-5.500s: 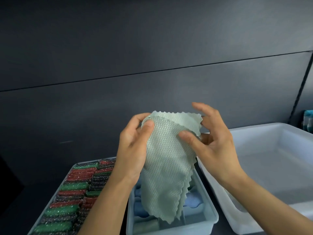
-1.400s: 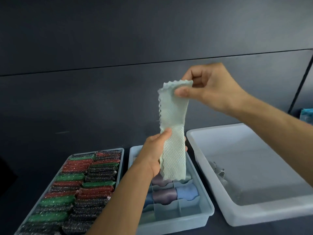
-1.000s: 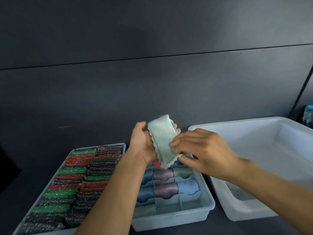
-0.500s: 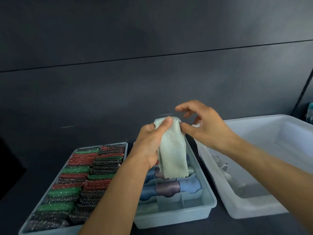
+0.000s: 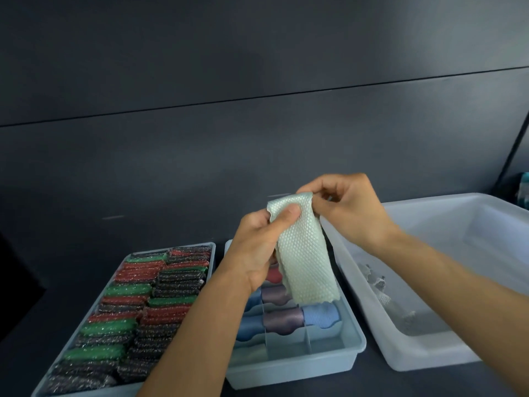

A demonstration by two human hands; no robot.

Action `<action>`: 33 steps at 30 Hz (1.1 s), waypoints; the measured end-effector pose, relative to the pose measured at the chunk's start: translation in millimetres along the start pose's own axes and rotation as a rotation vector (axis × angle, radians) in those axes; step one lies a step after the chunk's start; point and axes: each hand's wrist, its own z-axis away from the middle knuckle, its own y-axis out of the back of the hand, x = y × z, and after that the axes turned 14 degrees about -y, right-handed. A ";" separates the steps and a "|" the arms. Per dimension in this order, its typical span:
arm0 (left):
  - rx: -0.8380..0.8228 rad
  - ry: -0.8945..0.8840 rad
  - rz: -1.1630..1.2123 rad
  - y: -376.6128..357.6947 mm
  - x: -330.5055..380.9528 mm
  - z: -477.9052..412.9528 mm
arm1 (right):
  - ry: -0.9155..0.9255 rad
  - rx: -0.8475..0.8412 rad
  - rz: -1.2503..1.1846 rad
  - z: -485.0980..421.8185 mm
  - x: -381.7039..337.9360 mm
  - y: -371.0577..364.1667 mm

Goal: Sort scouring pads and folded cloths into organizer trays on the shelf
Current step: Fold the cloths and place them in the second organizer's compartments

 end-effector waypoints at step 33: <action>0.008 -0.114 0.010 10.4 -1.4 10.8 | -0.212 -0.179 -0.391 16.8 21.8 -12.2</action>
